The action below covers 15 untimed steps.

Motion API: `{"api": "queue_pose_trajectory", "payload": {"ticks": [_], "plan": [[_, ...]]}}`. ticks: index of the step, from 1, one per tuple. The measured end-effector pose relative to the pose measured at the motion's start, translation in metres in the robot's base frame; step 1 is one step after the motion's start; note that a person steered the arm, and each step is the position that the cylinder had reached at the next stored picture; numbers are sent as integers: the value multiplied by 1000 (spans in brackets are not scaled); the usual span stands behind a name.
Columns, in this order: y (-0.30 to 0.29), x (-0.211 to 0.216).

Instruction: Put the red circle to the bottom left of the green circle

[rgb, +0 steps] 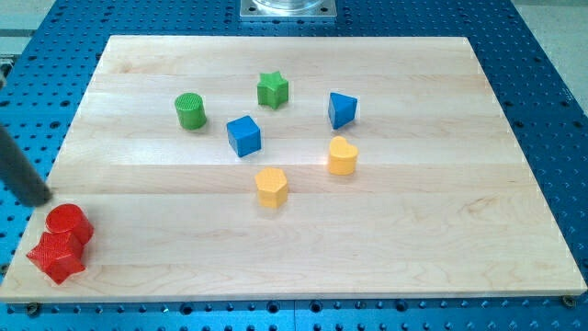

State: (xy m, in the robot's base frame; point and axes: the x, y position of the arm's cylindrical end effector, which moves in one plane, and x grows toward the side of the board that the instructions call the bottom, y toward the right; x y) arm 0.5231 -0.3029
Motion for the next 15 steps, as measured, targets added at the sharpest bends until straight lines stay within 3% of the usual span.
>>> {"api": "queue_pose_trajectory", "payload": {"ticks": [1,2,3,7,10,12,13,14,15], "plan": [[50,69],[108,80],[150,72],[181,64],[149,88],[17,91],[25,77],[71,41],[70,-9]]}}
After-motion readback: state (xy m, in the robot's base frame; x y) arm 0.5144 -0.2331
